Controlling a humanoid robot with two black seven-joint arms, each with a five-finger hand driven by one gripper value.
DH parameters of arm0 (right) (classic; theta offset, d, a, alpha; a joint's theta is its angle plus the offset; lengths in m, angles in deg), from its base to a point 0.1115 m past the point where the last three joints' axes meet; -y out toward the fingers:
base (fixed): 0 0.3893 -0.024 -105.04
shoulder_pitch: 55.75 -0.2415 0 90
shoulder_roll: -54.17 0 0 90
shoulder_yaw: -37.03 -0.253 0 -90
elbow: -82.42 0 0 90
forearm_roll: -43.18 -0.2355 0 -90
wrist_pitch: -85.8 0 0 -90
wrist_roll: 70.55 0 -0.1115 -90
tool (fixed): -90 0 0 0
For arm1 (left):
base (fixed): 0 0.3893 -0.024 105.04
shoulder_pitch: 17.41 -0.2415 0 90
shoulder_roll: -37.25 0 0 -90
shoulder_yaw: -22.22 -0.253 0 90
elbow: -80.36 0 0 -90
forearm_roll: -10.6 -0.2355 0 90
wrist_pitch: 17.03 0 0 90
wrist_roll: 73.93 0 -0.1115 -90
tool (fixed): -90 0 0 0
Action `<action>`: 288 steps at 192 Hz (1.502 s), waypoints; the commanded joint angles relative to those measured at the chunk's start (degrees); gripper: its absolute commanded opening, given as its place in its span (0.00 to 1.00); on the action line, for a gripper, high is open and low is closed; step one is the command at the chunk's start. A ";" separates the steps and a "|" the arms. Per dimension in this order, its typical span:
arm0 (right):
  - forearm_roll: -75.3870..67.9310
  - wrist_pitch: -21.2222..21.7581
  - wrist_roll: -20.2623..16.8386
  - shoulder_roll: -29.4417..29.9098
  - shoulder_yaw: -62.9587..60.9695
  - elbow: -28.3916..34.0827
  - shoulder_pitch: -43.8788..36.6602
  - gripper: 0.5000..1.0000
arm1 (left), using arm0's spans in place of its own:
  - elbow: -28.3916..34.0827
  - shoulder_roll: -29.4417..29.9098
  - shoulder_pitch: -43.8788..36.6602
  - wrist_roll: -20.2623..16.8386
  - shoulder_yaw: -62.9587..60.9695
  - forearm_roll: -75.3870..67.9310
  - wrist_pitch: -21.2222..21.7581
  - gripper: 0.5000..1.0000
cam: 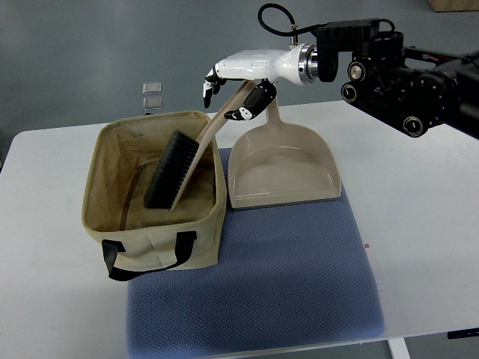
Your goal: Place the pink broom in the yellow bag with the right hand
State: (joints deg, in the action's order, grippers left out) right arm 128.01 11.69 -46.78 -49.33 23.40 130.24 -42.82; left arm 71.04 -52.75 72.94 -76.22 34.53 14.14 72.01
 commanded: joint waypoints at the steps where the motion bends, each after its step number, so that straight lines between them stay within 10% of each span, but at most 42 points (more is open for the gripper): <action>1: -0.37 -0.24 -0.04 -0.04 -0.44 0.08 0.60 0.71 | 0.01 0.00 0.00 0.00 0.00 -0.03 0.00 1.00; 118: -16.80 -7.45 0.13 -3.38 -4.48 -2.29 9.74 0.79 | 0.01 0.00 0.00 0.00 0.00 0.06 0.00 1.00; 174: -39.39 -7.54 0.75 -2.50 -20.12 -12.84 23.98 0.79 | 0.01 0.00 0.00 0.00 0.00 0.06 0.00 1.00; 288: -75.25 -6.92 1.01 2.16 -29.44 -14.33 32.86 0.86 | 0.01 0.00 0.00 0.00 0.00 -0.03 0.00 1.00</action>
State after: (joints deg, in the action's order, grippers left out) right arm 53.22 4.78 -45.77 -47.76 -3.21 115.88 -10.27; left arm 71.05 -52.75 72.93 -76.22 34.53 14.16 72.01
